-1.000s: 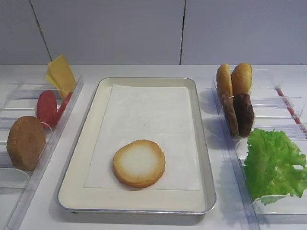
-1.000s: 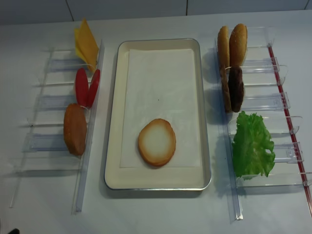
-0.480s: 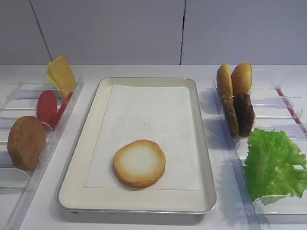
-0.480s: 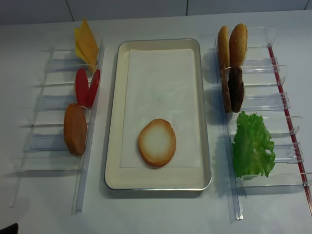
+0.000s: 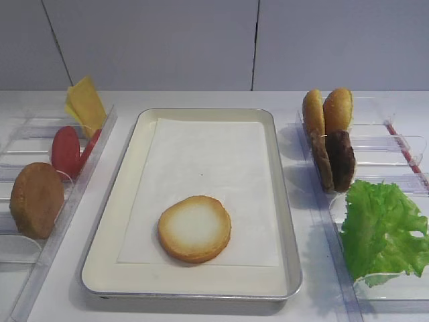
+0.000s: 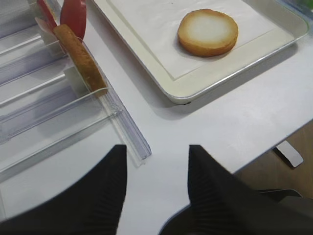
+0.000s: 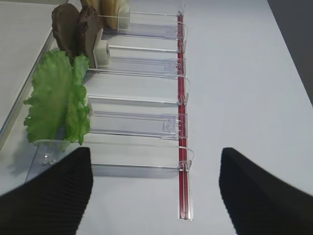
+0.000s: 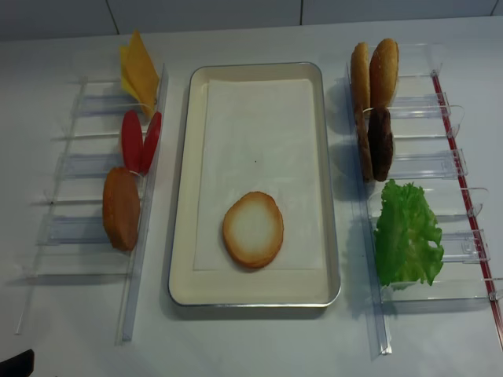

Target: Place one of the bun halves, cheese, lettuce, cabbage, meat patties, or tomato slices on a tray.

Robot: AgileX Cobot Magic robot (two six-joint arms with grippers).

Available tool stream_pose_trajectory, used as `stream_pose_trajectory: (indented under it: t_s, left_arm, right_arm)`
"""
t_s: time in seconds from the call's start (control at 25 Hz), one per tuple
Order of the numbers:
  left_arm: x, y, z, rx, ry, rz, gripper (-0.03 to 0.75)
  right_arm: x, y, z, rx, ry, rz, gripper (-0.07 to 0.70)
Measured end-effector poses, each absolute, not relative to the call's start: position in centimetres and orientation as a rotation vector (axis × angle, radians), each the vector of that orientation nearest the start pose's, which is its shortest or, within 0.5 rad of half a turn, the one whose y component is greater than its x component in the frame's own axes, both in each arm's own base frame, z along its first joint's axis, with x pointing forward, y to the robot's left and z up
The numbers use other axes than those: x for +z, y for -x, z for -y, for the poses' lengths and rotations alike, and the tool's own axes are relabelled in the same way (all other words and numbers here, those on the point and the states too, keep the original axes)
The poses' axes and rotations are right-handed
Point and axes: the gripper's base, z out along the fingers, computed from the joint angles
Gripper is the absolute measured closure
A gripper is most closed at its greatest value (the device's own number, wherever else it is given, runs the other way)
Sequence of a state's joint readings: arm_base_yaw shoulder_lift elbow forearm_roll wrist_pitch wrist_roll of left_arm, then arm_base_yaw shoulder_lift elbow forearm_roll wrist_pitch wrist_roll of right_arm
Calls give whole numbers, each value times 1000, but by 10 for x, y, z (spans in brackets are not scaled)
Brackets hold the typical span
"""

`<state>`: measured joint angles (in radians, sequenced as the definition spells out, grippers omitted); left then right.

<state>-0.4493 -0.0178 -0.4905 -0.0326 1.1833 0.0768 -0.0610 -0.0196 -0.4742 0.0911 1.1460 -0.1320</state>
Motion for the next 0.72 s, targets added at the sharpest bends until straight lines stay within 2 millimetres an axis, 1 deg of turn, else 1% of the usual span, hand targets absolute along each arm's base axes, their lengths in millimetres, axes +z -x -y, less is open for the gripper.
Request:
stream_pose_trajectory:
  t_s: [0.16,0.36,0.48,0.72]
  left_arm:
    - [265,12,-2,-236,-529,-2102,440]
    - [265,12,0,-123,-318,-2137,441]
    - [265,12,1,-84,-237,-2146,441]
    - [265,12,1,-70,-207,-2149,441]
  right_arm:
    - [264,8,-8,-3,84,-2130,98]
    - [264,8,-8,-2,82,-2130,98]
    - [264,8,-8,-2,82,-2130,98]
    - [264,8,-8,-1,81,-2131,98]
